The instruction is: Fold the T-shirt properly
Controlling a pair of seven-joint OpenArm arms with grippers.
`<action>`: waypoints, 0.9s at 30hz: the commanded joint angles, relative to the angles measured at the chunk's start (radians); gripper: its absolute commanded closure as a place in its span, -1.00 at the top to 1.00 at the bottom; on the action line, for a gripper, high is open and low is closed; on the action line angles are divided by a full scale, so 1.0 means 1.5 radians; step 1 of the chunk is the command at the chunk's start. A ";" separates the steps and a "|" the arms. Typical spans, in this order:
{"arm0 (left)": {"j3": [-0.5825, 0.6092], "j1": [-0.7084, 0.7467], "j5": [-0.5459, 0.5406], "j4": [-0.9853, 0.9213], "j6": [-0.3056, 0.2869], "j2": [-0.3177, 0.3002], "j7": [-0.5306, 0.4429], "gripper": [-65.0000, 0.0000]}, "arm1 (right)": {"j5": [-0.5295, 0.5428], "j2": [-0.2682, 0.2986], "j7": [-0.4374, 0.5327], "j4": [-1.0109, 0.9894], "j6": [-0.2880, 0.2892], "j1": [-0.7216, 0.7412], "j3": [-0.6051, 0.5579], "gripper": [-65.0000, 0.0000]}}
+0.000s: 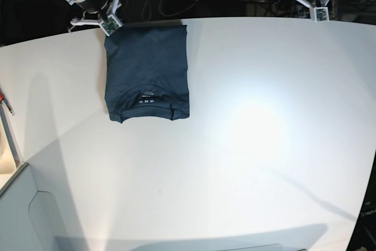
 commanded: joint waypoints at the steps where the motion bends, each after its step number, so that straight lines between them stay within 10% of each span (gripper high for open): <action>1: -0.010 0.025 -0.004 0.011 0.002 0.007 -0.007 -1.00 | 0.005 0.002 0.007 0.012 0.000 -0.018 0.012 -1.00; 12: 0.021 0.070 -0.003 -0.135 0.002 0.030 -0.009 -1.00 | 0.005 0.002 0.006 -0.086 0.000 -0.106 0.030 -1.00; 22: 0.122 -0.076 -0.003 -0.531 0.002 -0.047 -0.012 -1.00 | 0.004 0.026 0.013 -0.431 0.000 0.021 0.031 -1.00; 27: 0.125 -0.153 0.002 -0.738 0.003 -0.068 -0.136 -1.00 | 0.003 0.054 0.052 -0.597 0.000 0.076 -0.023 -1.00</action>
